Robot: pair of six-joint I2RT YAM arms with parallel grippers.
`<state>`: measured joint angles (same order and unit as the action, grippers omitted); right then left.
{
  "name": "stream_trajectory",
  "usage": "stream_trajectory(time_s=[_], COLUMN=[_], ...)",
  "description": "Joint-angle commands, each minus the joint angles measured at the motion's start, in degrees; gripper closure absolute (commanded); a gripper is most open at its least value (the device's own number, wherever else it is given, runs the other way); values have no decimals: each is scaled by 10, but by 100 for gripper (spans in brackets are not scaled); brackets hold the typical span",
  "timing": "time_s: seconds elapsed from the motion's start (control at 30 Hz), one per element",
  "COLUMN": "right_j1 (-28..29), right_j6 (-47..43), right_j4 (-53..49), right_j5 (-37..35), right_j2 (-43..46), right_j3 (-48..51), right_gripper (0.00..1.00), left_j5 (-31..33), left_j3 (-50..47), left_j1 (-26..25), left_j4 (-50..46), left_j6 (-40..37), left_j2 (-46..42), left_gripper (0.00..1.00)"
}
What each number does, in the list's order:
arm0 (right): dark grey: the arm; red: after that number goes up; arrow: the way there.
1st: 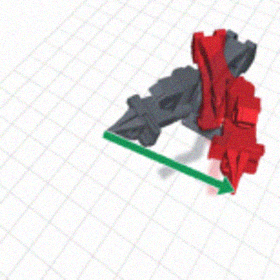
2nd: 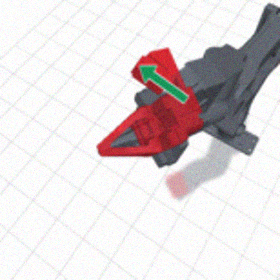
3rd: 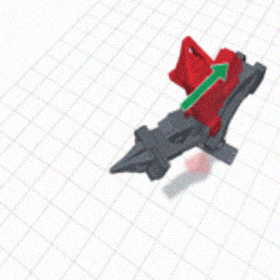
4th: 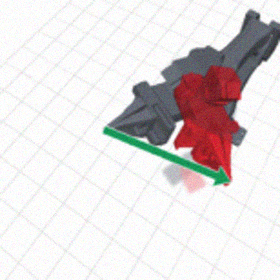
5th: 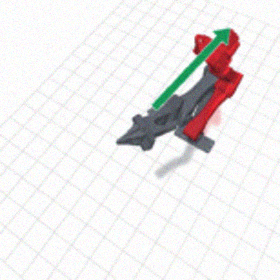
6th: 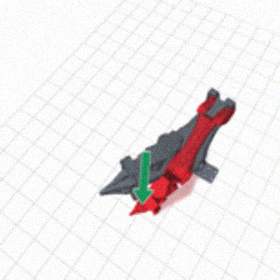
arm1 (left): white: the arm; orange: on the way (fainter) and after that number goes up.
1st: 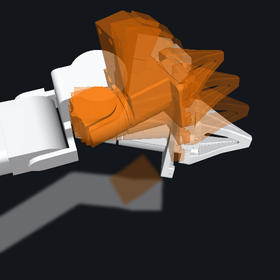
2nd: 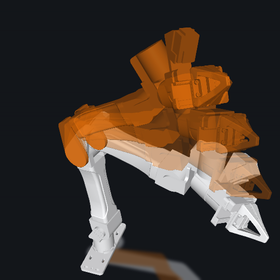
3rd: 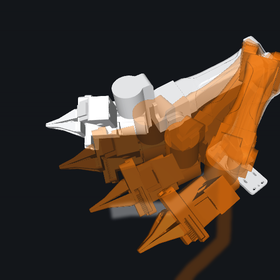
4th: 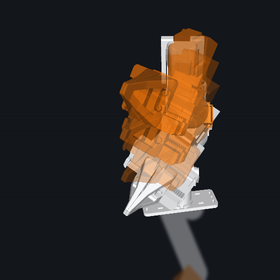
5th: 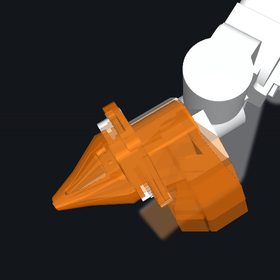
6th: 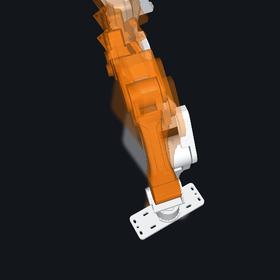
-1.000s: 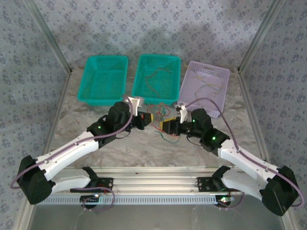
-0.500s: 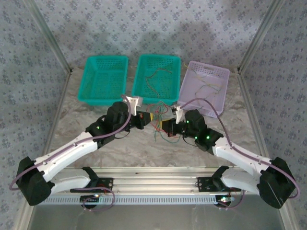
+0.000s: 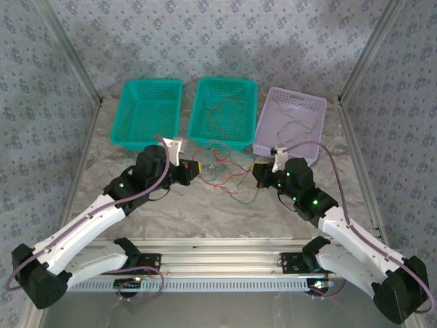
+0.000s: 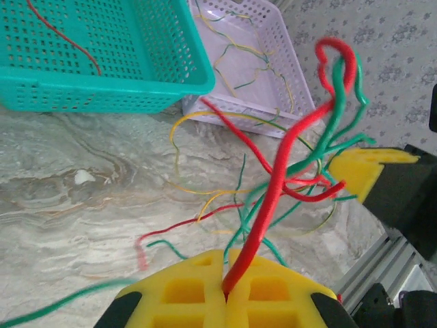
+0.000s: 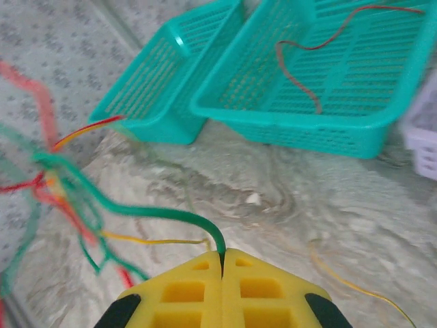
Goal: Untangle the cables
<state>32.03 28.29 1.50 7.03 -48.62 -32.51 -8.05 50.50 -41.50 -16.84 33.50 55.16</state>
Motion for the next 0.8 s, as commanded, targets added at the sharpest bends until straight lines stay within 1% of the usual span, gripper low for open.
stream_trajectory(time_s=[0.0,0.07,0.23,0.33,0.4,0.53,0.67,0.77], right_j1=[-22,-32,-67,-77,-90,-96,-97,-99], right_j6=[18,30,55,66,69,64,53,44], right_j4=[-44,-67,-83,-108,-108,-78,-95,-125], right_j5=[-41,-68,-80,-101,-102,-47,-55,-80], right_j2=[12,11,14,18,20,23,45,73], right_j3=[14,16,36,40,42,38,15,-12], right_gripper=[100,100,100,100,100,100,100,100], left_j5=[16,23,48,57,60,52,66,68], left_j3=[41,56,89,100,104,95,105,106], left_j1=[9,13,25,38,47,60,66,72], left_j4=[-66,-101,-179,-209,-217,-230,-249,-256], left_j6=[-36,-51,-86,-102,-108,-111,-127,-134], left_j2=[-27,-37,-63,-77,-83,-87,-89,-92], left_gripper=[100,100,100,100,100,100,100,100])
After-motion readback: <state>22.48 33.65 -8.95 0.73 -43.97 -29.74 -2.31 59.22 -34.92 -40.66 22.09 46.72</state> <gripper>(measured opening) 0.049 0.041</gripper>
